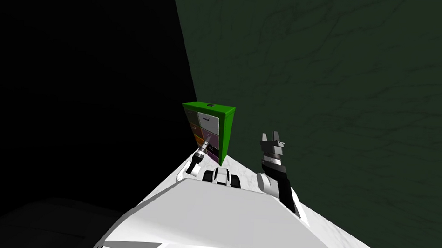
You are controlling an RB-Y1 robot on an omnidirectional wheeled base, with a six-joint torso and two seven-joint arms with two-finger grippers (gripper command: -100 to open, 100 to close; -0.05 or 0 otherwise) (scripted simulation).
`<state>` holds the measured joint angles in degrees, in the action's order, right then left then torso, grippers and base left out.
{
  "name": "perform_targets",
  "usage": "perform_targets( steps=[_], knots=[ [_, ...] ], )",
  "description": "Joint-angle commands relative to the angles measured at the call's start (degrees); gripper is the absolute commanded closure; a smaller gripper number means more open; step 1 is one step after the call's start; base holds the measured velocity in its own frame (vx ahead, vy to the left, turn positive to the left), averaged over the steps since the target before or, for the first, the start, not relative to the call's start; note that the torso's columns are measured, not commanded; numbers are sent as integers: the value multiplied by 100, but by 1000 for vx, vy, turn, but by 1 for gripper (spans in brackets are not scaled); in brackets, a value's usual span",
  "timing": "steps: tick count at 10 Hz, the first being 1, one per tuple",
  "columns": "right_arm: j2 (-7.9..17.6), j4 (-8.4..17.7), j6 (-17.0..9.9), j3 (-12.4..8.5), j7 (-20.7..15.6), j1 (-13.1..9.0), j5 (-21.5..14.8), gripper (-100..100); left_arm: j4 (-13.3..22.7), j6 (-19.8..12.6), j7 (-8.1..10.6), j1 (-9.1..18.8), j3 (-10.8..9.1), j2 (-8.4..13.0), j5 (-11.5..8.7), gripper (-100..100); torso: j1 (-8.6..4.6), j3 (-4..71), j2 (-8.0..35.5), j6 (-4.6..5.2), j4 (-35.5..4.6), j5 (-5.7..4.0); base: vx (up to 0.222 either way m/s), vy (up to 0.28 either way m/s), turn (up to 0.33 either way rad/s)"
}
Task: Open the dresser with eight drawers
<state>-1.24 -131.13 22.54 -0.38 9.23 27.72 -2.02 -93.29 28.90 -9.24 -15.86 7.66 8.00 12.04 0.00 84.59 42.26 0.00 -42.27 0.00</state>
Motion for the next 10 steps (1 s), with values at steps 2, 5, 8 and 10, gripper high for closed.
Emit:
perform_targets(
  steps=[2,5,8,10],
  knots=[
    [0,0,0,0,0,0,0,0,545,19,-63,160,93,53,64,-100,-2,-4,5,0,-2,-1,56,35,-62],
    [0,0,0,0,0,0,0,0,960,12,-108,276,178,115,119,-100,1,0,-1,0,0,0,65,40,-72],
    [-1,0,0,0,0,0,0,0,855,-54,-81,310,152,115,103,-100,-13,-2,1,1,-2,-4,44,4,-16],
    [-1,0,0,0,0,-1,0,0,738,-101,-40,249,182,163,104,100,0,-8,14,0,-4,0,-56,13,9]
  ],
)
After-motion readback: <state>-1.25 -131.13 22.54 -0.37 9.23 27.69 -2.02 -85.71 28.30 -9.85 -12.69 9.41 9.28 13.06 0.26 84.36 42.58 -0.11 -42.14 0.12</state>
